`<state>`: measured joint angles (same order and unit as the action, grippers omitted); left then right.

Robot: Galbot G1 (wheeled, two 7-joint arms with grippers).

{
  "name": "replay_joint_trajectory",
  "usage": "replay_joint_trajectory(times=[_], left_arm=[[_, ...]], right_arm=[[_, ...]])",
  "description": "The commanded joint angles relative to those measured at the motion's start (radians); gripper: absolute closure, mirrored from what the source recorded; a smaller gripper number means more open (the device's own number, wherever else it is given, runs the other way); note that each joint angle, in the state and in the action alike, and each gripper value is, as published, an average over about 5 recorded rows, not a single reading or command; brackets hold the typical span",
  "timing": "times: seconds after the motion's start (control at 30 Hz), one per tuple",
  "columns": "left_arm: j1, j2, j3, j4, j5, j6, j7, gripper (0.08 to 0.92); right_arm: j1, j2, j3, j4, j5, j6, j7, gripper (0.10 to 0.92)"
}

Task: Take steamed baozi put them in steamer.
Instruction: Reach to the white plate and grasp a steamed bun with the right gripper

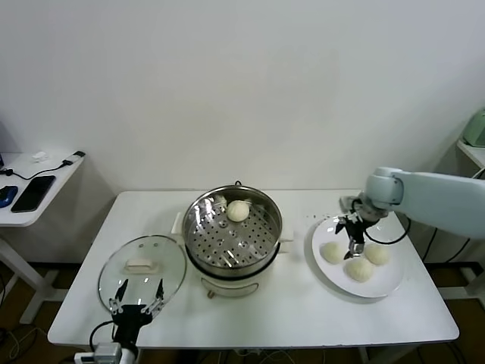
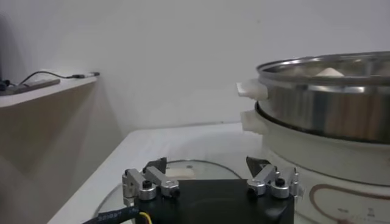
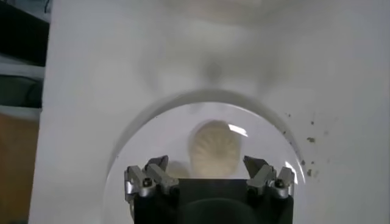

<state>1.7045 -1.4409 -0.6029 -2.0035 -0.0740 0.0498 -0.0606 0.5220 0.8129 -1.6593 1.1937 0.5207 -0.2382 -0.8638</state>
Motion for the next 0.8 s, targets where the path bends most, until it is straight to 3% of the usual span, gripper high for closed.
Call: replay_joint_trajectory(times=[0.03,0.47,0.8], left_arm=[[0.000,0.001,0.000,0.005,0.001,-0.001,0.000,0.177],[-0.014,0.004,-0.012,0.011,-0.005,-0.005,-0.002,0.177],[-0.019,0.011,-0.027,0.008,-0.014,-0.007,-0.005,0.177]], right_arm=[[-0.152,0.024,0.113,-0.115,-0.043,-0.050,0.026,0.202],[-0.208,0.068,0.160,-0.175,-0.051,-0.047,0.056,0.204],[-0.190,0.050,0.166,-0.135,-0.050,-0.044,0.060,0.332]])
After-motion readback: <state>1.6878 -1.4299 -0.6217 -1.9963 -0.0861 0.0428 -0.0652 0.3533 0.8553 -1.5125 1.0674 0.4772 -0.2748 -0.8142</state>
